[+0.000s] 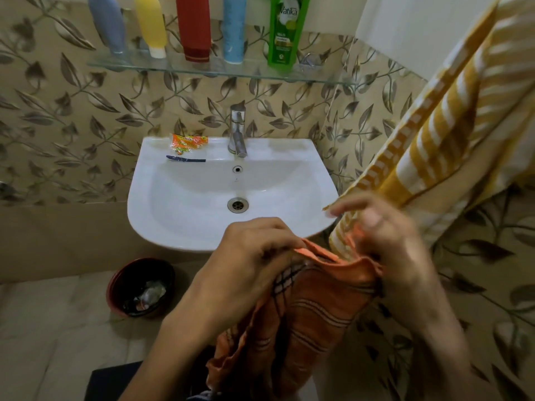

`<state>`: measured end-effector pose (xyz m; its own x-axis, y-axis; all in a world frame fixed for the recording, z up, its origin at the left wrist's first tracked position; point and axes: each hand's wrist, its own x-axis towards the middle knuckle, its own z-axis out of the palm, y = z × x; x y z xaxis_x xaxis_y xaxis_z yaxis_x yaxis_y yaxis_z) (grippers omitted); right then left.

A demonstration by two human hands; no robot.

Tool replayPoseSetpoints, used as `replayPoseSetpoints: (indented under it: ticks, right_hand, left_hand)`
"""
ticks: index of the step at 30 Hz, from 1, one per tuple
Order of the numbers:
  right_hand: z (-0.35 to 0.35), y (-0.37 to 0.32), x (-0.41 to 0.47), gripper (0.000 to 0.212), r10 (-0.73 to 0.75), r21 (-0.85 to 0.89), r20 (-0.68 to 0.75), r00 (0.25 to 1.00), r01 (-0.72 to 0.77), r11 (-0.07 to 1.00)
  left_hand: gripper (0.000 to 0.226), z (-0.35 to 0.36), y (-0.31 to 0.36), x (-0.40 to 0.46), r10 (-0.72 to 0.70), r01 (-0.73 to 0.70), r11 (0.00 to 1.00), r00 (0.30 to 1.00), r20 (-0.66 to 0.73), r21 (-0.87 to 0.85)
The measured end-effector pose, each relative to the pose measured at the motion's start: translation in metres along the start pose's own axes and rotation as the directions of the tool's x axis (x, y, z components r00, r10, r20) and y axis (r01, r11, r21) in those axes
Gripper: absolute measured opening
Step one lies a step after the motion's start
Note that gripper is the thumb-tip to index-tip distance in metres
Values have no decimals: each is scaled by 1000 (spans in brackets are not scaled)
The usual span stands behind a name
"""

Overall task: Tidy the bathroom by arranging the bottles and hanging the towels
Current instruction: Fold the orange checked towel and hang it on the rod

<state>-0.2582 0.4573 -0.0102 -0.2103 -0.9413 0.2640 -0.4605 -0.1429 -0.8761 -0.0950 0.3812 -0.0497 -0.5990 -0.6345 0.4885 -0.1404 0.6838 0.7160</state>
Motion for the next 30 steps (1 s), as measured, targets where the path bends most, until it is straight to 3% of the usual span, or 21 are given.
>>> replayPoseSetpoints:
  ticks: [2,3,6,8,14,19,23,28,30]
  right_hand:
    - [4,-2,-1,45,87,-193,214,973,-45,980]
    - [4,-2,0,42,99,-264,240,966,-33,964]
    - [1,0,5,21,49,-374,150,987,11,927]
    - [2,3,8,19,9,-419,136,991,49,907]
    - [16,8,15,11,-105,-330,84,991,127,935]
    - [12,-2,15,9,-173,-95,-38,984,169,981]
    - [1,-5,12,11,-129,47,-192,973,140,989]
    - [-20,9,12,4,-56,-26,-333,941,50,998]
    - [-28,19,14,12,-29,-117,-344,939,-12,993]
  left_hand:
    - [14,-2,-1,0,-11,11,1000,1000,12,25]
    - [15,-2,-2,1,-17,17,1000,1000,22,24]
    - [16,-1,-4,2,-46,44,999,997,65,26]
    - [13,1,-9,2,-73,70,997,990,119,25]
    - [11,-1,-31,-3,-212,206,977,934,286,53]
    - [19,5,-50,-8,-317,274,946,895,314,173]
    - [11,-3,-65,-12,-379,343,924,886,269,169]
    - [13,-12,-71,-12,-364,358,930,928,77,81]
    - [21,-16,-69,-10,-351,351,934,936,-11,59]
